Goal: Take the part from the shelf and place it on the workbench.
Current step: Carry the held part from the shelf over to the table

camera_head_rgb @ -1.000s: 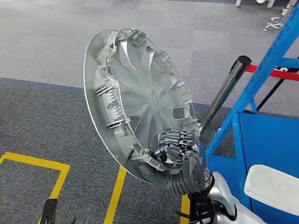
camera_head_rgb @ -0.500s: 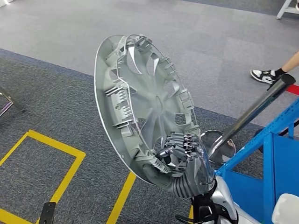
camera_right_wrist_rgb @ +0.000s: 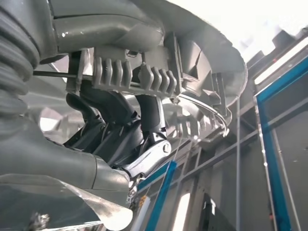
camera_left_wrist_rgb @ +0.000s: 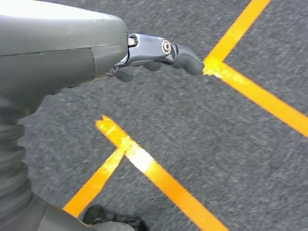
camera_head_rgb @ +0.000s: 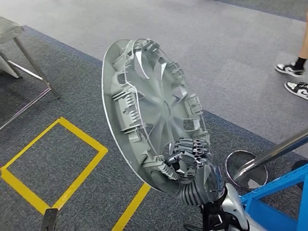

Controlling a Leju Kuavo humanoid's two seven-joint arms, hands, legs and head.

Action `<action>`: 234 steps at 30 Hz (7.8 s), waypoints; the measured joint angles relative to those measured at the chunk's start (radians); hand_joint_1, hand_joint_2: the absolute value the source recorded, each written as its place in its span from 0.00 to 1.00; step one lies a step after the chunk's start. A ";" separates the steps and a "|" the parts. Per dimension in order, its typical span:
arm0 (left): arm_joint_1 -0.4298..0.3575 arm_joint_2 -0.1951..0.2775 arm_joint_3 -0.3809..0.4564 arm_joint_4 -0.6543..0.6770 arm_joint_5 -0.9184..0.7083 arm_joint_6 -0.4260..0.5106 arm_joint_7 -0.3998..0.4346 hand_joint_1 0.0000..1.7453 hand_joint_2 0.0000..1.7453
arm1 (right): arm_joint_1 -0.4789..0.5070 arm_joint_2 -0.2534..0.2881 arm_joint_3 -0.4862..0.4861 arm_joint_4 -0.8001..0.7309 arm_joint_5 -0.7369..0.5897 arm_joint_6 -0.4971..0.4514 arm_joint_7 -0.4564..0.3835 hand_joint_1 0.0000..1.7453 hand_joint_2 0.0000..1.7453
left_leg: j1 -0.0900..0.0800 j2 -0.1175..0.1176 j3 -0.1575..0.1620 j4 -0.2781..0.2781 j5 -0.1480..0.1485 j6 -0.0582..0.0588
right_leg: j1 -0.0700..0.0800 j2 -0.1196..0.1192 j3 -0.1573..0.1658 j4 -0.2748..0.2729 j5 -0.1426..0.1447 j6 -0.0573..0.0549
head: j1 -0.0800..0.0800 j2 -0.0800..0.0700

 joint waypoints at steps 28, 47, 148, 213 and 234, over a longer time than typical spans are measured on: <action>0.002 0.003 -0.005 0.002 -0.001 0.005 0.003 0.00 1.00 | 0.033 -0.002 -0.018 -0.006 0.001 -0.015 0.004 1.00 1.00 | 0.001 -0.020 0.018 -0.022 0.004 0.020 | 0.005 0.035 -0.004 -0.003 -0.003 0.008 | 0.004 0.000; -0.004 0.000 -0.010 0.004 -0.003 0.000 0.001 0.00 1.00 | 0.037 -0.002 -0.028 -0.015 0.013 -0.019 0.005 1.00 1.00 | -0.004 0.160 0.015 -0.029 0.011 0.022 | 0.013 -0.138 0.060 -0.003 -0.068 0.022 | -0.005 0.000; 0.008 0.000 -0.015 0.005 0.043 -0.016 0.001 0.00 1.00 | 0.069 0.015 -0.167 -0.025 -0.036 -0.048 0.040 1.00 1.00 | -0.002 0.097 0.096 -0.031 -0.066 0.027 | 0.010 -0.050 -0.046 0.035 0.027 0.011 | 0.004 0.000; 0.025 0.000 -0.015 0.005 0.043 -0.013 0.003 0.00 1.00 | 0.053 0.067 -0.365 0.039 -0.144 -0.016 0.014 1.00 1.00 | 0.000 0.097 0.112 -0.027 -0.092 0.007 | 0.017 -0.051 -0.036 0.003 0.022 -0.015 | 0.005 0.000; 0.029 0.003 -0.014 0.004 0.045 -0.013 0.002 0.00 1.00 | 0.053 0.082 -0.368 0.044 -0.149 -0.010 0.010 1.00 1.00 | 0.008 0.100 0.066 -0.036 -0.034 0.043 | 0.009 -0.048 -0.105 0.265 -0.150 0.025 | 0.011 0.000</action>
